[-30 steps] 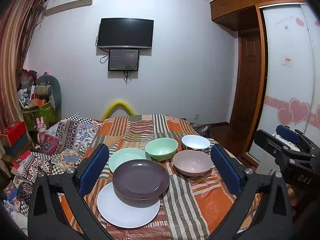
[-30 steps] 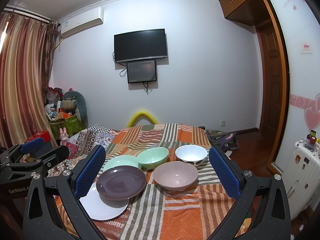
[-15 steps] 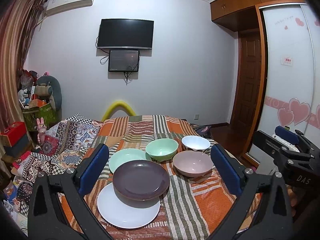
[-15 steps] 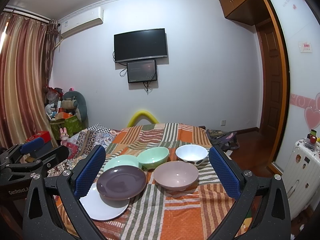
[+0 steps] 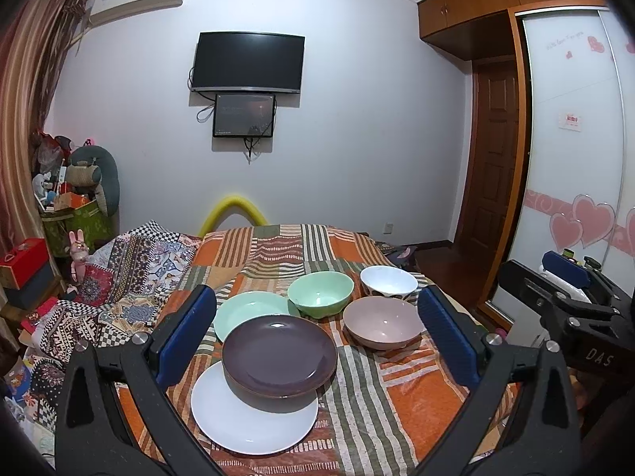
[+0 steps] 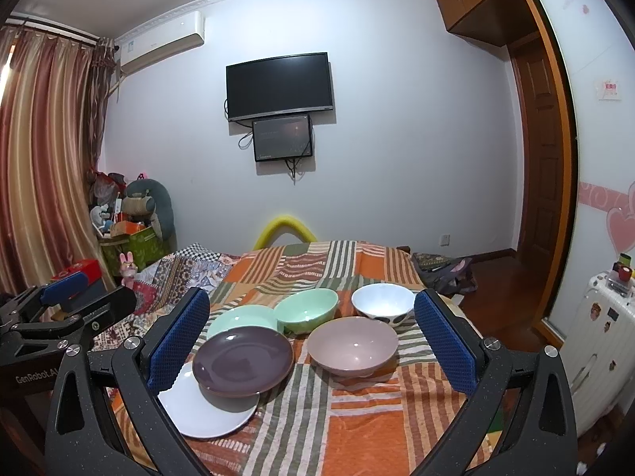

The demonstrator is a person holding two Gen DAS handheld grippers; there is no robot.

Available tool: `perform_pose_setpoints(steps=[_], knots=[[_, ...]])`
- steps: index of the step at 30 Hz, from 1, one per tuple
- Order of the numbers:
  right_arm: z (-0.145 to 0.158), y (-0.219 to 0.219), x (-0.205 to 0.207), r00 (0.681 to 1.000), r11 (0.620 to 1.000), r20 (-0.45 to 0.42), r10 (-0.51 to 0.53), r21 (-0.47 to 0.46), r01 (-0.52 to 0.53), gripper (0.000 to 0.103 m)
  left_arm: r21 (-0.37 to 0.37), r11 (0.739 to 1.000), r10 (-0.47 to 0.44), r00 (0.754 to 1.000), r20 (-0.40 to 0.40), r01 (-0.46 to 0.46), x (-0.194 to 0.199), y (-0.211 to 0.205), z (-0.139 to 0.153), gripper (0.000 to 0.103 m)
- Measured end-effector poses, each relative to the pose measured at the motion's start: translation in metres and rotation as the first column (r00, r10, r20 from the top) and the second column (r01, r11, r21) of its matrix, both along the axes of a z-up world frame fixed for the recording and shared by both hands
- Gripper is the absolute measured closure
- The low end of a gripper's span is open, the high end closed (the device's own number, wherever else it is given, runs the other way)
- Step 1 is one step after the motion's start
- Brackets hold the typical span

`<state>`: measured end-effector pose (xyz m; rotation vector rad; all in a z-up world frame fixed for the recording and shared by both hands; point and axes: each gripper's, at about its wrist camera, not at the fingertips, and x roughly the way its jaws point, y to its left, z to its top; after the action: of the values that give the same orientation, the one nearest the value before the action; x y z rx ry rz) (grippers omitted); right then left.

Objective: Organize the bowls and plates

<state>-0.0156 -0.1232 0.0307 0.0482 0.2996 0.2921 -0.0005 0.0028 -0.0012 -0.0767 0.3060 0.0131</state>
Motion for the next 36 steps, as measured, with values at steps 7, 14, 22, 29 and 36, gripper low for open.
perform_pose_setpoints(steps=[7,14,22,29,36], knots=[[-0.010,0.007,0.019,0.999,1.000,-0.050,0.008,-0.002,-0.008,0.000,-0.025,0.999,-0.045,0.997,-0.060,0.043,0.021,0.018,-0.012,0.000],[-0.024,0.020,0.040,0.993,0.999,-0.116,0.030,-0.007,-0.031,0.001,-0.052,0.998,-0.037,0.988,-0.148,0.029,0.055,0.048,-0.031,0.014],[-0.055,0.040,0.073,0.969,0.997,-0.236,0.078,0.001,-0.080,0.019,-0.093,0.996,-0.010,0.962,-0.272,-0.016,0.108,0.095,-0.067,0.030],[-0.092,0.059,0.103,0.923,0.992,-0.369,0.111,-0.023,-0.128,0.035,-0.076,0.994,0.040,0.920,-0.389,-0.075,0.154,0.133,-0.113,0.044],[-0.128,0.071,0.127,0.876,0.988,-0.470,0.109,-0.044,-0.146,0.042,-0.107,0.991,0.021,0.869,-0.495,-0.085,0.183,0.154,-0.158,0.061]])
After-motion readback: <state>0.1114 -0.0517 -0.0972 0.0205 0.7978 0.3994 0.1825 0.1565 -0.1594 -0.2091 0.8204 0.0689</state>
